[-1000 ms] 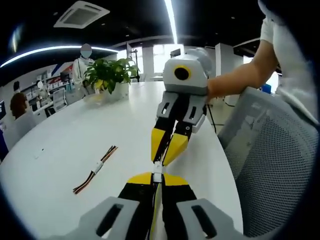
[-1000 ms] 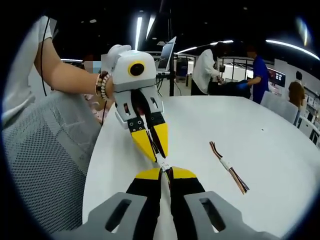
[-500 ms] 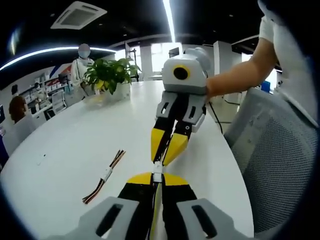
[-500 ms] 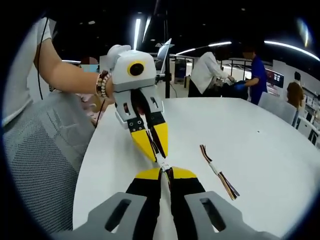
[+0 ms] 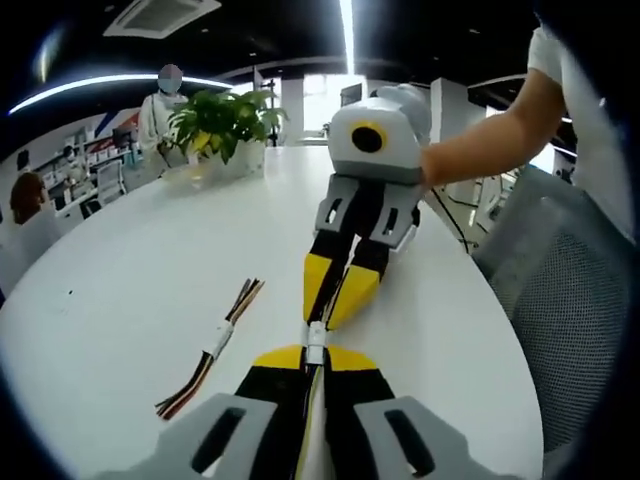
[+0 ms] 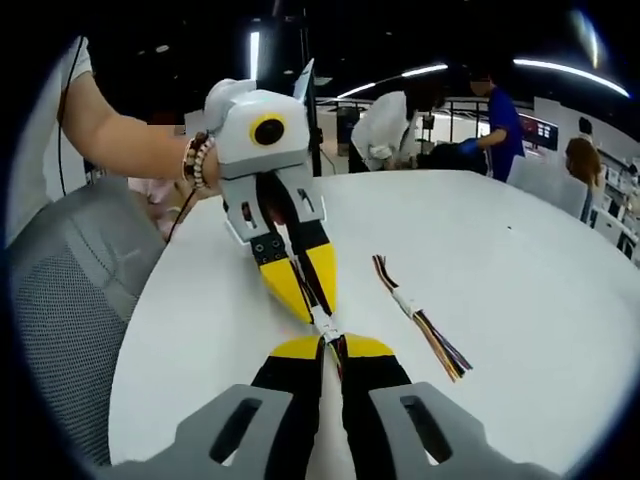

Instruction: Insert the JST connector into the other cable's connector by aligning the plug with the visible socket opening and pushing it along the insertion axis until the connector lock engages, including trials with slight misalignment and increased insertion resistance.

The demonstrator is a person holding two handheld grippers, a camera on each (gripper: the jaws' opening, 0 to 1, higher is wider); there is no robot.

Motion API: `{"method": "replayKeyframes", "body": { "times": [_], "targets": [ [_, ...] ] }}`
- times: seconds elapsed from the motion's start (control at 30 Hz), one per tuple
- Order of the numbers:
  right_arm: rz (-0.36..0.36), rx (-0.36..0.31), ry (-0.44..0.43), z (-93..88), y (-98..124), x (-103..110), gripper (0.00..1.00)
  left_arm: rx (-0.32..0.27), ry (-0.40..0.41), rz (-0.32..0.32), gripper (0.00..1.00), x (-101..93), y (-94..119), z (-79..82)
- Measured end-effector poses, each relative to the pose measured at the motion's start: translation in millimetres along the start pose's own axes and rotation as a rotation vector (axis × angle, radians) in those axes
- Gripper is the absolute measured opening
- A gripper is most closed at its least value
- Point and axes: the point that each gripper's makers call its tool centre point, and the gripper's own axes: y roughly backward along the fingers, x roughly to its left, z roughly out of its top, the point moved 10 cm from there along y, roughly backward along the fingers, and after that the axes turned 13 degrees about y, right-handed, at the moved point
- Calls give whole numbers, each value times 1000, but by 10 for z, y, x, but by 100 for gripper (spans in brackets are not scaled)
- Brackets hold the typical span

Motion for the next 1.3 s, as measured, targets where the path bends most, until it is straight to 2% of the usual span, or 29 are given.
{"method": "replayKeyframes", "body": {
  "times": [0.2,0.33,0.97,1.17,1.3],
  "targets": [
    [-9,-5,-32,-89,-81,-50,3,19,29,2,1,102,-68,-82],
    [-21,-22,-58,-108,-72,-78,3,-5,50,13,1,138,-73,-72],
    [-30,18,36,-66,-78,-51,5,5,37,26,1,113,-73,-57],
    [-51,34,31,-63,-60,-60,13,13,51,36,1,114,-56,-61],
    [-72,49,29,-61,-51,-68,14,1,68,33,1,113,-9,-43]
  ]
}}
